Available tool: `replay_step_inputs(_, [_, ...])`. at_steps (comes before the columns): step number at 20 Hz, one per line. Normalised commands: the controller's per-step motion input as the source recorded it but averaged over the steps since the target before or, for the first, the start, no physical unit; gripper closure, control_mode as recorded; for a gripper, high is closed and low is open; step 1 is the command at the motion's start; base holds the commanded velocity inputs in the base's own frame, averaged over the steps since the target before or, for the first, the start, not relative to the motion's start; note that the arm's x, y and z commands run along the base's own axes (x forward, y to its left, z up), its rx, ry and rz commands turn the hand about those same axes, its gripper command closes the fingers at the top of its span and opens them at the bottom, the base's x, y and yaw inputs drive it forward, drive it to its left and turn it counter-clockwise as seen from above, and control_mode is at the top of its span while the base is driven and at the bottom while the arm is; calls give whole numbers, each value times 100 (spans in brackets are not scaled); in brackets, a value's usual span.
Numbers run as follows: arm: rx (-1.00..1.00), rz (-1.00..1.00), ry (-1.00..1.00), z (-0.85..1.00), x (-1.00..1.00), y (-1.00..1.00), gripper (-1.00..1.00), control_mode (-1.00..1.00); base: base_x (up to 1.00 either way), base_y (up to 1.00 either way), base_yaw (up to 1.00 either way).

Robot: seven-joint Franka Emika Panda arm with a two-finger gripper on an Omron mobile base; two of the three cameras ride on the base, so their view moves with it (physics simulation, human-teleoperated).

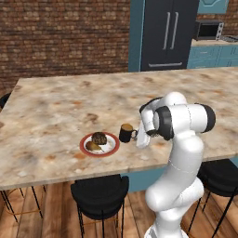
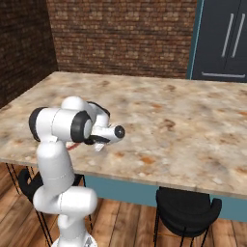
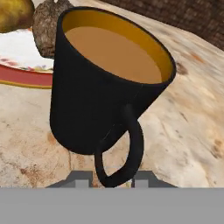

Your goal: Pick up the brewed coffee from the coffee machine and place it next to the breakfast plate on the dining counter.

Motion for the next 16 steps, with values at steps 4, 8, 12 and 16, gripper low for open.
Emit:
replay_step_inputs(4, [0,0,0,10,3,8,-100,-100,0,0,0])
replay_step_inputs(8, [-1,0,-4,55,-20,4,-100,-100,0,0,0])
replay_step_inputs(12, [0,0,-7,93,-71,-27,-100,-100,0,0,0])
replay_step_inputs(16, [0,4,-10,100,-74,-65,-100,-100,0,0,0])
